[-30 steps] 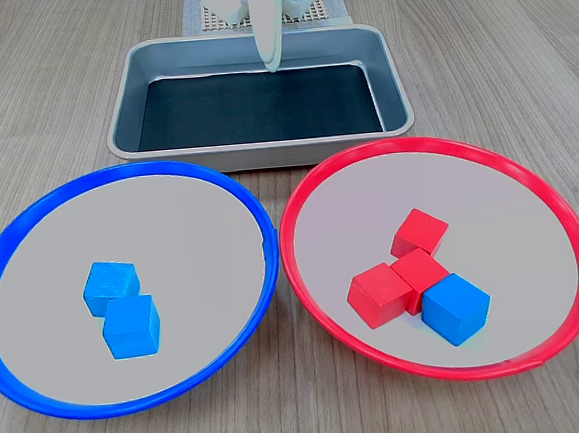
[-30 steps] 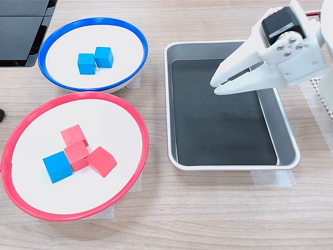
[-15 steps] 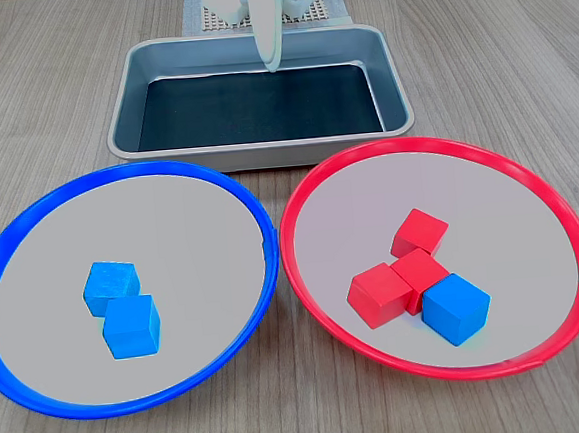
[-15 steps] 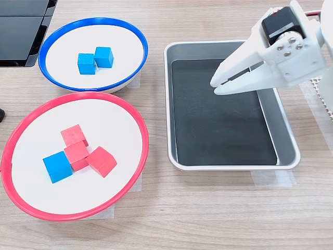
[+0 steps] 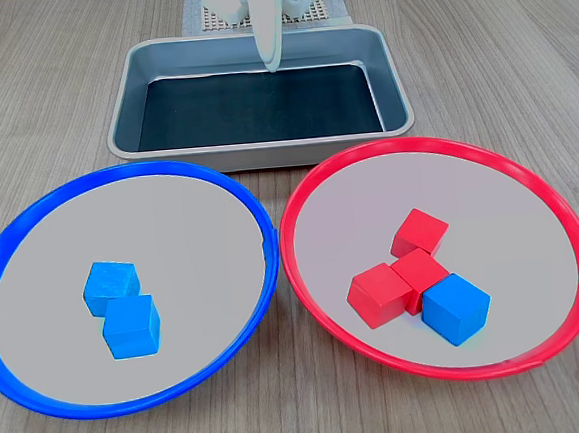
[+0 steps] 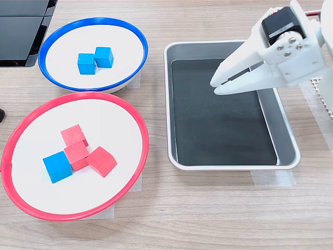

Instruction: Relocate any blue block in the red dish to the blue dish, correcting any misplacements.

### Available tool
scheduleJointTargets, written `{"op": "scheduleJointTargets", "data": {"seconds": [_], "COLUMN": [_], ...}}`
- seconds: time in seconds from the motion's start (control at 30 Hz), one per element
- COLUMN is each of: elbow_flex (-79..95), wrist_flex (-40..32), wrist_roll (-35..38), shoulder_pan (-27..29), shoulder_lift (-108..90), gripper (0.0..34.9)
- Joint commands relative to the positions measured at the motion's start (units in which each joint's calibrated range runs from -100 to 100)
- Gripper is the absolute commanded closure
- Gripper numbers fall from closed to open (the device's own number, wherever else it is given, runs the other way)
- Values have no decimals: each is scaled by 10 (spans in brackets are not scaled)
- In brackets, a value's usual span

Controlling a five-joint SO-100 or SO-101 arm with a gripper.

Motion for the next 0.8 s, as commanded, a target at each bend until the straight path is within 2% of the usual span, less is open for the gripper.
{"op": "scheduleJointTargets", "data": {"seconds": [0.0, 0.17, 0.2, 0.27, 0.3, 0.6, 0.67, 0.77], "elbow_flex": [0, 0, 0, 0, 0, -4, -40, -196], "wrist_flex": [-3, -3, -3, -3, -3, -9, -21, -32], "wrist_roll": [0, 0, 0, 0, 0, -3, -3, -8], "shoulder_pan": [4, 4, 4, 4, 4, 3, 3, -11], "shoulder_lift": [-2, -2, -2, -2, -2, -2, 12, 130], "gripper": [349, 348, 316, 328, 348, 349, 349, 349]}}
